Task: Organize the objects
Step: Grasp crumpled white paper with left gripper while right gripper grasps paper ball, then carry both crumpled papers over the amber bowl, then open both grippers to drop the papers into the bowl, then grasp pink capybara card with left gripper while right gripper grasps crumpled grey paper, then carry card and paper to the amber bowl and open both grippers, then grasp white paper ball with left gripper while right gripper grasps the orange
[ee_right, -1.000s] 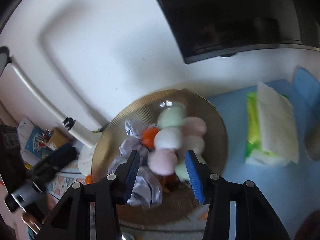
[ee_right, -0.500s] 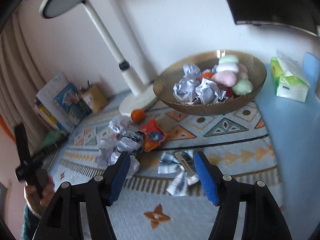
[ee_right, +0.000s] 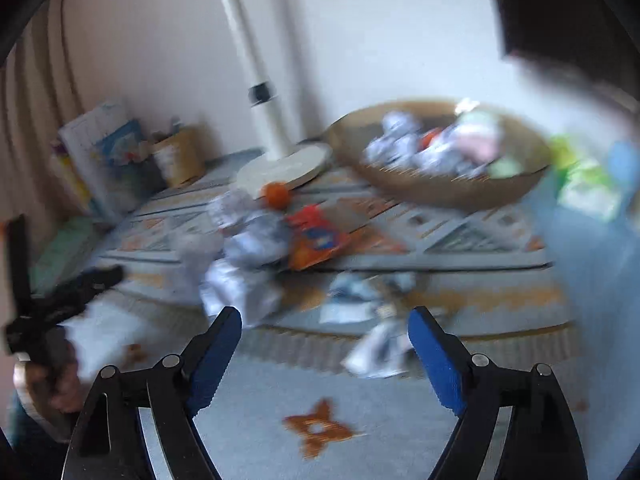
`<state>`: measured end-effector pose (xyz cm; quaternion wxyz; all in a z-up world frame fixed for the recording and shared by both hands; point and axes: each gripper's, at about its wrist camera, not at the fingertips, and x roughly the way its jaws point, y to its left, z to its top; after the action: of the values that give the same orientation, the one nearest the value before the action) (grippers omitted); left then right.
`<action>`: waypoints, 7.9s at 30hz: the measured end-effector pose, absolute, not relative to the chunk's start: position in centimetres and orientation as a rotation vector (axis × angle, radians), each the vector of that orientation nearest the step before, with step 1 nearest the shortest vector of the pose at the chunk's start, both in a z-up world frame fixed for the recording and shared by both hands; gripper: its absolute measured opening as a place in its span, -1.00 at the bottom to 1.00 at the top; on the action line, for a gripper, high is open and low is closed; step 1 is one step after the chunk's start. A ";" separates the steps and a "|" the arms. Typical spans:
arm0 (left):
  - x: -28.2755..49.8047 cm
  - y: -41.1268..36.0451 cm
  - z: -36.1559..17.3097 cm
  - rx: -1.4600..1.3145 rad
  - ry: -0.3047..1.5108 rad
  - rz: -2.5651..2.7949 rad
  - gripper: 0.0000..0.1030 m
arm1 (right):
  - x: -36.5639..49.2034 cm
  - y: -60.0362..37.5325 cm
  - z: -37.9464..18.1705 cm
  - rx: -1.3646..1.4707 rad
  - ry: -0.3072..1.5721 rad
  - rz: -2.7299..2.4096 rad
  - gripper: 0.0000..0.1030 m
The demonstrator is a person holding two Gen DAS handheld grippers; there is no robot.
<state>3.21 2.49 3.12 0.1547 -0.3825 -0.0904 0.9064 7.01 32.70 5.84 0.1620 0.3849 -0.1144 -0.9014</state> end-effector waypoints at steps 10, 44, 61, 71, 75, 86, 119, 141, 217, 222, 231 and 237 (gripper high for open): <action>-0.4 5.5 1.5 -1.214 -0.407 2.364 0.75 | 1.2 26.9 3.9 1.288 -0.168 -2.423 0.48; 3.5 -2.9 1.1 -1.100 -0.517 2.643 -0.25 | 6.1 29.4 3.1 1.408 -0.256 -2.379 0.58; 4.1 -2.8 1.5 -1.037 -0.511 2.621 -0.25 | 4.7 30.2 2.7 1.457 -0.350 -2.493 0.09; 3.4 2.2 6.5 -0.993 -0.378 2.542 -0.25 | 7.7 33.7 7.2 1.321 -0.296 -2.519 -0.03; 0.4 8.2 10.5 -0.960 -0.257 2.466 -0.25 | 6.3 38.2 11.8 1.186 -0.335 -2.665 -0.03; -12.7 21.9 10.4 -1.103 -0.133 2.338 -0.25 | -6.0 43.8 16.2 1.114 -0.482 -2.854 -0.03; 2.5 -0.9 2.1 -1.199 -0.288 2.761 0.97 | 7.5 35.6 4.7 1.198 -0.243 -2.789 0.55; -7.5 8.8 1.4 -1.214 0.384 2.193 0.96 | -0.3 25.3 6.4 1.154 0.336 -2.381 0.93; -11.0 24.8 10.3 -0.943 0.122 2.348 0.53 | -11.9 46.4 15.6 1.177 -0.374 -2.954 0.55; -6.4 17.8 12.9 -0.865 0.036 2.440 0.83 | -6.1 45.1 16.2 1.184 -0.343 -2.888 0.55; 0.8 3.2 8.1 -0.984 -0.055 2.759 0.97 | 5.3 40.6 10.2 1.181 -0.377 -2.809 0.77; 0.6 1.4 3.0 -1.105 -0.066 2.797 0.95 | 6.1 39.1 4.9 1.210 -0.331 -2.862 0.77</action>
<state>0.60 1.36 2.96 0.0668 -0.3666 -0.0219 0.9277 6.08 39.05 4.89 0.0085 0.3873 -0.1059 -0.9158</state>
